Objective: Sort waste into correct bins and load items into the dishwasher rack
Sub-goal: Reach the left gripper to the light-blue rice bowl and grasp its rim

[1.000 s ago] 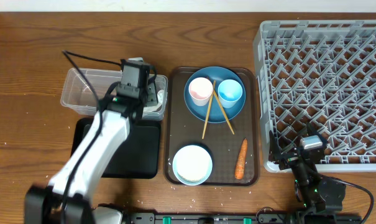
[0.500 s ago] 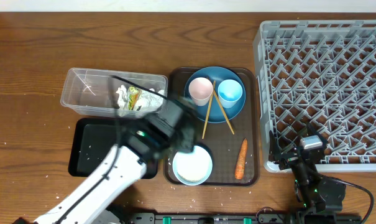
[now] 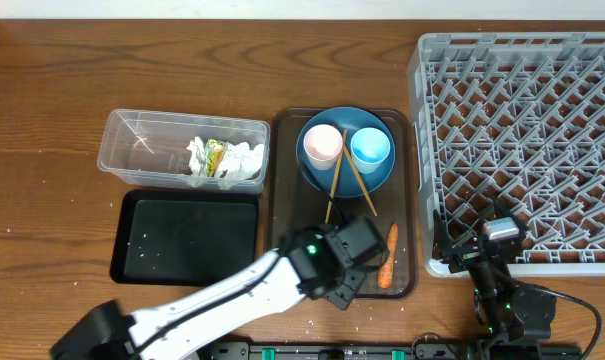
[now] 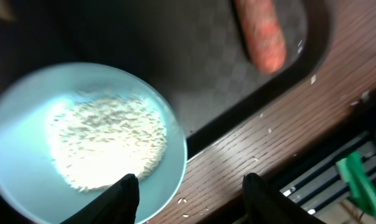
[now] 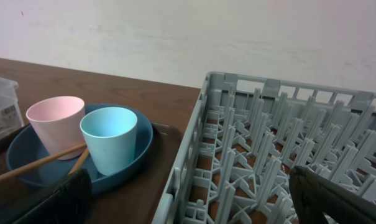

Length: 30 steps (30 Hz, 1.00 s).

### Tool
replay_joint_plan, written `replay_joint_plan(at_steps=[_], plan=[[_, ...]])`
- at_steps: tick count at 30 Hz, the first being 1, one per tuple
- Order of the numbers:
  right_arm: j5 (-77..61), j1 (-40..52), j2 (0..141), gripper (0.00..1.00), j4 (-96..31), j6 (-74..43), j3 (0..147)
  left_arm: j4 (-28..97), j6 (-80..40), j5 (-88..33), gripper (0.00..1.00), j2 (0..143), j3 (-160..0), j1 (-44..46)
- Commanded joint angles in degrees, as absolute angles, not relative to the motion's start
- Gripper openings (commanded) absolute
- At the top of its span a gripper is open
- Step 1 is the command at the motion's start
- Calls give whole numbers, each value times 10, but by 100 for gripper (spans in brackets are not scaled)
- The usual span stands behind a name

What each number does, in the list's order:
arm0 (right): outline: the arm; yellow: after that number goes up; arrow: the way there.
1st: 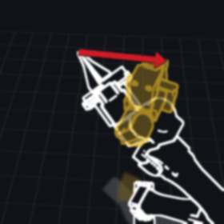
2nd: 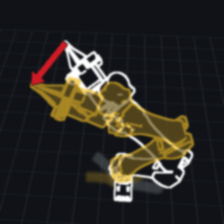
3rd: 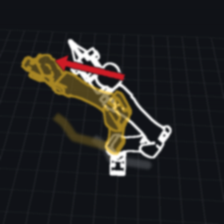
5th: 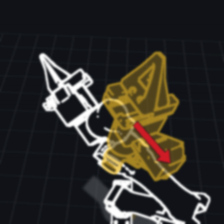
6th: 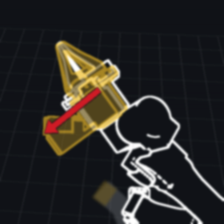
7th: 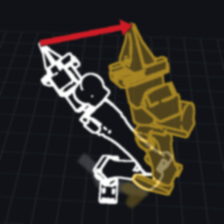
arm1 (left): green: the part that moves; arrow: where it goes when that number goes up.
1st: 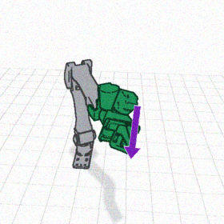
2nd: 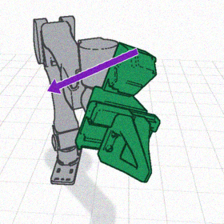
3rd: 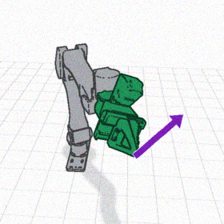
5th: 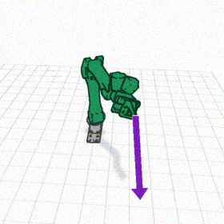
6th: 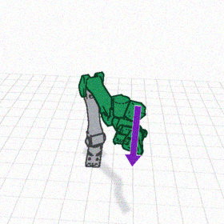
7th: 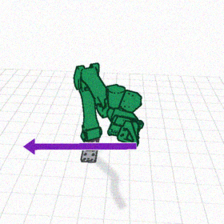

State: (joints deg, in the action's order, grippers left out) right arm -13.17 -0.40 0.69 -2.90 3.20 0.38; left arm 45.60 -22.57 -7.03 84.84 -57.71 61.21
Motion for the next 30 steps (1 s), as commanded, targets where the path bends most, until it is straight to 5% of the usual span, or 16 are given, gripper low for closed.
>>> replay_joint_plan(at_steps=[1,16,30], plan=[[-129,-8,4,99,-32,35,3,456,-233,-69,56,885,-583,623],[-129,-8,4,99,-32,35,3,432,-233,-19,39,969,-583,629],[-129,-8,4,99,-32,35,3,430,-270,13,6,978,-583,628]])
